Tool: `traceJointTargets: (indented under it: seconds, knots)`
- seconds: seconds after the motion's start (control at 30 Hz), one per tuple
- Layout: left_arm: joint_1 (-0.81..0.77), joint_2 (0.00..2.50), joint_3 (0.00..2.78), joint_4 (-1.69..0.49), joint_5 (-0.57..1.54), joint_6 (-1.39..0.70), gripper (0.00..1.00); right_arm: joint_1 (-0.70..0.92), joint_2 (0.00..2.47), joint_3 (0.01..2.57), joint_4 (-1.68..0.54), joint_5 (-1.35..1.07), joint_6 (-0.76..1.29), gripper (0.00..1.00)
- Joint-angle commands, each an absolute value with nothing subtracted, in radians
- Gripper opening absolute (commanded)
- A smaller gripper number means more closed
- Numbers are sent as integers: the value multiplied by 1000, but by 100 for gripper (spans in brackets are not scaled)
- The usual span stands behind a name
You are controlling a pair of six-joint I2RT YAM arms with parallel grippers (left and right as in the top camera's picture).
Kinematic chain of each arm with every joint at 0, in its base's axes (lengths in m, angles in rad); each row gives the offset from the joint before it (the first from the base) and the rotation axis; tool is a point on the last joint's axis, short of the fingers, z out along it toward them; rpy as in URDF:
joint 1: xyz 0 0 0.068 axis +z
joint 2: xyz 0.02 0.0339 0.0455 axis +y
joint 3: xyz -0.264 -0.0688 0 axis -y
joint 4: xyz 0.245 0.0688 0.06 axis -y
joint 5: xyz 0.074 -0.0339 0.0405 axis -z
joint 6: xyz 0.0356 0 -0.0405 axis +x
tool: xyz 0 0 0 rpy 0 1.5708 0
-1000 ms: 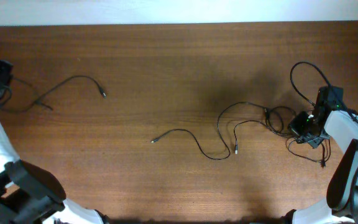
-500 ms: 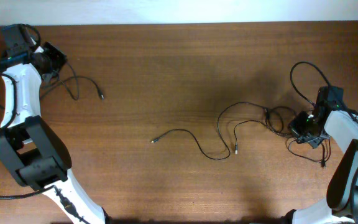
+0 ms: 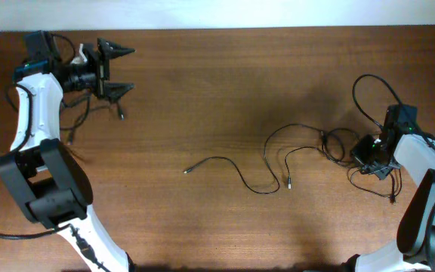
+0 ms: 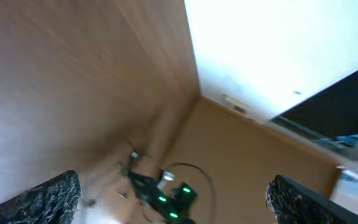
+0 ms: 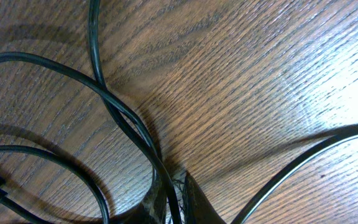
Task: Untangle cables
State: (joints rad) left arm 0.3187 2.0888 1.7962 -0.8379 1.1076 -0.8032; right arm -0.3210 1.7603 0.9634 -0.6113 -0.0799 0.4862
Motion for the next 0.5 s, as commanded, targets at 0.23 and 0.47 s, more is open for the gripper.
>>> traceJointTargets:
  seconds: [0.23, 0.47]
  knots:
    - [184, 1964, 1802, -627, 970, -616, 99, -327, 1796, 932, -614, -49, 479, 21]
    - [-54, 1866, 1802, -953, 309, -476, 99, -327, 1796, 932, -614, -49, 479, 43]
